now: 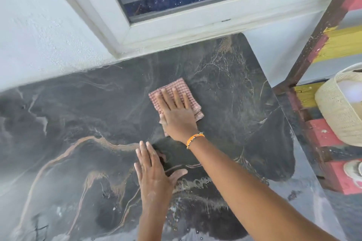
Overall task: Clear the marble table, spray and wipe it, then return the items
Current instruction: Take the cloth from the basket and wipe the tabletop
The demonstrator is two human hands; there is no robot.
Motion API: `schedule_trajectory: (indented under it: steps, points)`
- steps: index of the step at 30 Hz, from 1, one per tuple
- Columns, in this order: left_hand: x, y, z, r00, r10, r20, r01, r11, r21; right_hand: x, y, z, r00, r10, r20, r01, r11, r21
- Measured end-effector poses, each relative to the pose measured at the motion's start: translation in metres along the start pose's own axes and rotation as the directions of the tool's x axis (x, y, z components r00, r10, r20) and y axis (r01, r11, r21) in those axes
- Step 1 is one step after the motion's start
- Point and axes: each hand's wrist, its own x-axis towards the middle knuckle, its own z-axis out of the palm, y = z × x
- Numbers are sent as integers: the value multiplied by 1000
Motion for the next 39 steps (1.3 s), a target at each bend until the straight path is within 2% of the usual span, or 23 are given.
schedule_trajectory:
  steps: [5,8,11,14,18,20,23,25,28,30,33,36,39]
  points:
    - [-30,-23,3,998,-22,65,20,1000,17,-28,-42,15,955,-280,99,284,958,-30]
    - [-36,-21,6,994,-66,92,68,998,-16,-51,-11,13,947,-314,74,318,946,-67]
    - [-37,-17,4,988,-85,127,88,996,-21,-66,49,2,983,-186,-8,185,979,-87]
    - [-34,-13,-1,981,-112,156,114,993,-7,-77,118,-17,993,67,-99,-78,990,-114]
    - [-36,-12,-4,982,-104,156,105,994,5,-118,180,-37,902,399,-165,-411,911,-41]
    - [-37,-11,-5,983,-98,157,98,995,7,-139,181,-35,862,479,-168,-488,872,-21]
    - [-37,-11,-5,989,-78,127,76,997,20,-163,154,-24,839,514,-181,-522,853,0]
    - [-40,-16,-5,992,-52,119,50,999,22,-172,125,-15,858,488,-160,-495,869,1]
    - [-44,-25,-9,993,-1,115,9,998,-65,-165,69,4,916,383,-117,-388,921,-31]
    - [-52,-29,-14,994,54,90,-46,995,-84,-152,29,17,950,301,-83,-304,952,-24]
    - [-70,-39,-18,995,47,92,-40,996,-81,-137,-31,32,991,134,-16,-134,991,15]
    - [-89,-55,-17,993,-11,119,20,997,-73,-144,-69,43,997,-72,36,72,997,9]
    - [-112,-66,-15,987,-7,160,19,997,-75,-169,-67,48,979,-194,70,197,980,-37]
